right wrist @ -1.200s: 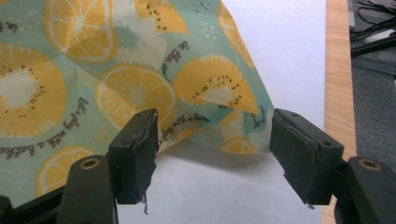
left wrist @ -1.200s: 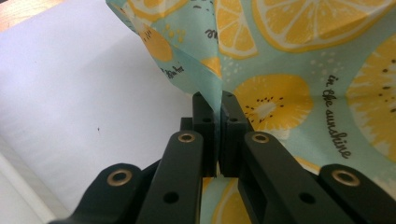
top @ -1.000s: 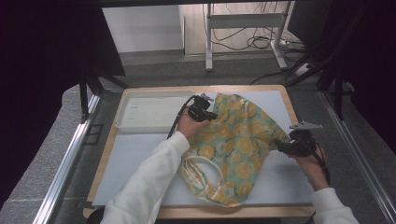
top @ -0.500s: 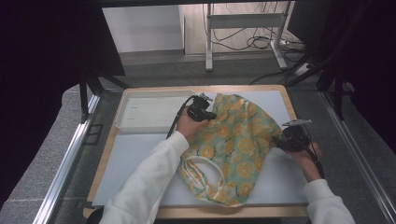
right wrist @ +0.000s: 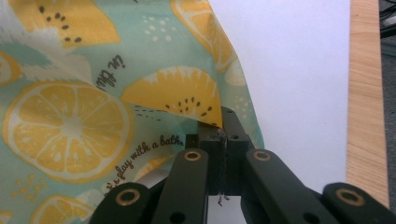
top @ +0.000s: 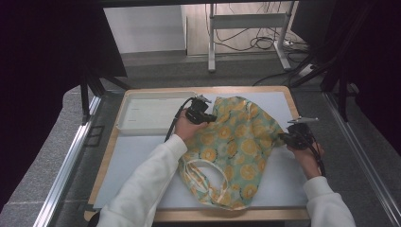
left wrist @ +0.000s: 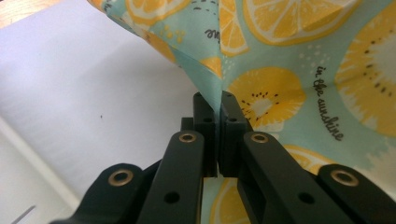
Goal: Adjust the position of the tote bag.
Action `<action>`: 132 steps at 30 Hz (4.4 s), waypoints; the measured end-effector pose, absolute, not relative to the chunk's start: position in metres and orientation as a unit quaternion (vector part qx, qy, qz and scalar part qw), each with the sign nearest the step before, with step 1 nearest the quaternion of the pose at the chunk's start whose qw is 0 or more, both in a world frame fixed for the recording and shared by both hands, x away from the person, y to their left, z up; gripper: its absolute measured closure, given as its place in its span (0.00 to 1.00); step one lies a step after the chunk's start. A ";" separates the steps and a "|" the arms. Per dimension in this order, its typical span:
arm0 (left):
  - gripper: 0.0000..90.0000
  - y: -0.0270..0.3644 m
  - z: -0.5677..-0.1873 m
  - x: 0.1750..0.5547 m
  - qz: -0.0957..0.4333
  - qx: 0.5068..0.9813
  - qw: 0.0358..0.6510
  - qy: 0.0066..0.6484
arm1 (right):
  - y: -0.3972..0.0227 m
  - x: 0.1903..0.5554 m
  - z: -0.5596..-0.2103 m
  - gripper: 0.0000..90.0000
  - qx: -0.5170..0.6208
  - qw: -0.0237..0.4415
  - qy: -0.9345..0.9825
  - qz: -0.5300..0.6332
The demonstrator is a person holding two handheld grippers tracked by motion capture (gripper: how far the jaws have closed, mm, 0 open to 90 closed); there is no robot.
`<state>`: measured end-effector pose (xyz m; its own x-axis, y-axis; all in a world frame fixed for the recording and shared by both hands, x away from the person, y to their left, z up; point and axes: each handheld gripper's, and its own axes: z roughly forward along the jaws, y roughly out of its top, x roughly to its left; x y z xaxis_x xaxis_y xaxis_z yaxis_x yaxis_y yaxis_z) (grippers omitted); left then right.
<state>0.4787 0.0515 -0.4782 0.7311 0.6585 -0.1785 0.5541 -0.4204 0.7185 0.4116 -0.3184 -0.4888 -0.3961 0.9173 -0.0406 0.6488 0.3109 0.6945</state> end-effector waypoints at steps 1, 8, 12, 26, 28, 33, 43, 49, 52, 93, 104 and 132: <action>0.99 0.052 -0.478 0.478 0.065 0.840 0.400 0.362 | -0.318 0.412 -0.489 0.99 0.502 0.221 0.779 0.303; 0.99 0.056 -0.476 0.473 0.067 0.840 0.403 0.356 | -0.314 0.419 -0.489 0.99 0.503 0.206 0.787 0.293; 0.99 0.058 -0.474 0.469 0.065 0.840 0.409 0.351 | -0.312 0.422 -0.485 0.99 0.504 0.207 0.786 0.290; 0.99 0.071 -0.468 0.448 0.059 0.839 0.425 0.335 | -0.303 0.442 -0.475 0.99 0.517 0.219 0.780 0.278; 0.99 0.074 -0.468 0.444 0.060 0.839 0.427 0.332 | -0.301 0.446 -0.473 0.99 0.518 0.217 0.779 0.278; 0.99 0.080 -0.466 0.436 0.057 0.839 0.431 0.326 | -0.298 0.456 -0.469 0.99 0.520 0.218 0.775 0.285; 0.99 0.084 -0.464 0.420 0.052 0.841 0.438 0.315 | -0.288 0.475 -0.465 0.99 0.519 0.221 0.779 0.274; 0.99 0.079 -0.462 0.408 0.048 0.843 0.441 0.306 | -0.290 0.488 -0.467 0.99 0.527 0.215 0.774 0.277; 0.99 0.077 -0.460 0.403 0.047 0.842 0.443 0.305 | -0.291 0.494 -0.469 0.99 0.529 0.215 0.772 0.278; 0.99 0.089 -0.473 0.388 0.038 0.829 0.462 0.311 | -0.280 0.522 -0.491 0.99 0.521 0.205 0.784 0.267; 1.00 0.088 -0.471 0.379 0.041 0.842 0.443 0.304 | -0.279 0.526 -0.487 0.99 0.514 0.212 0.788 0.265; 0.65 0.109 -0.463 0.360 0.078 0.829 0.462 0.307 | -0.297 0.481 -0.463 0.55 0.515 0.231 0.767 0.305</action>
